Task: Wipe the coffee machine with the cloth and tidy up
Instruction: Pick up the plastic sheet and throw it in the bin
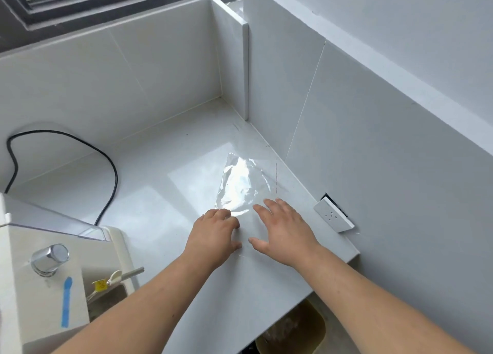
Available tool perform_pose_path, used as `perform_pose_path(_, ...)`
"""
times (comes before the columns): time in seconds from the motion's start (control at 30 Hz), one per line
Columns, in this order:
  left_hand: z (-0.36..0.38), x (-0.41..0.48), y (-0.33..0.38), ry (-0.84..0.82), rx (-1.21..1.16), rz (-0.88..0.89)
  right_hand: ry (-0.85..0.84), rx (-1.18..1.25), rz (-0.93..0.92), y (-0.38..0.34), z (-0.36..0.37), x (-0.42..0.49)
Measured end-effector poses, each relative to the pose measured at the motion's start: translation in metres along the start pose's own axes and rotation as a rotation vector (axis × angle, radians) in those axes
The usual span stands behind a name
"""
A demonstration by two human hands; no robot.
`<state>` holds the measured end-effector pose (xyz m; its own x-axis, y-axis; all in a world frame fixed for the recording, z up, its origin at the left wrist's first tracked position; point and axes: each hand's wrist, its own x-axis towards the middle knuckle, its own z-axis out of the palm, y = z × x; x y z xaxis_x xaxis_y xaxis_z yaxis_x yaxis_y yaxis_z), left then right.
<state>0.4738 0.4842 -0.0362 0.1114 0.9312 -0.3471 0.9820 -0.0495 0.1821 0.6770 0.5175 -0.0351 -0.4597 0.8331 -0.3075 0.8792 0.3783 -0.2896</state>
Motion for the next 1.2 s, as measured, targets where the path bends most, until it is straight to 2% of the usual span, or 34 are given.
perform_pose_path(0.4,0.018,0.003,-0.003,0.101,-0.023,-0.002,-0.045,-0.044,-0.032,-0.003,0.016,0.007)
perform_pose_path(0.73,0.018,0.001,-0.006,0.184,-0.087,-0.011,-0.004,-0.074,-0.049,-0.003,0.023,0.007)
perform_pose_path(1.07,-0.02,-0.023,-0.001,0.285,-0.219,-0.049,0.091,0.022,0.007,-0.018,-0.022,-0.003)
perform_pose_path(1.2,-0.04,-0.038,0.005,0.261,-0.286,-0.069,0.134,0.094,0.037,-0.031,-0.053,-0.009)
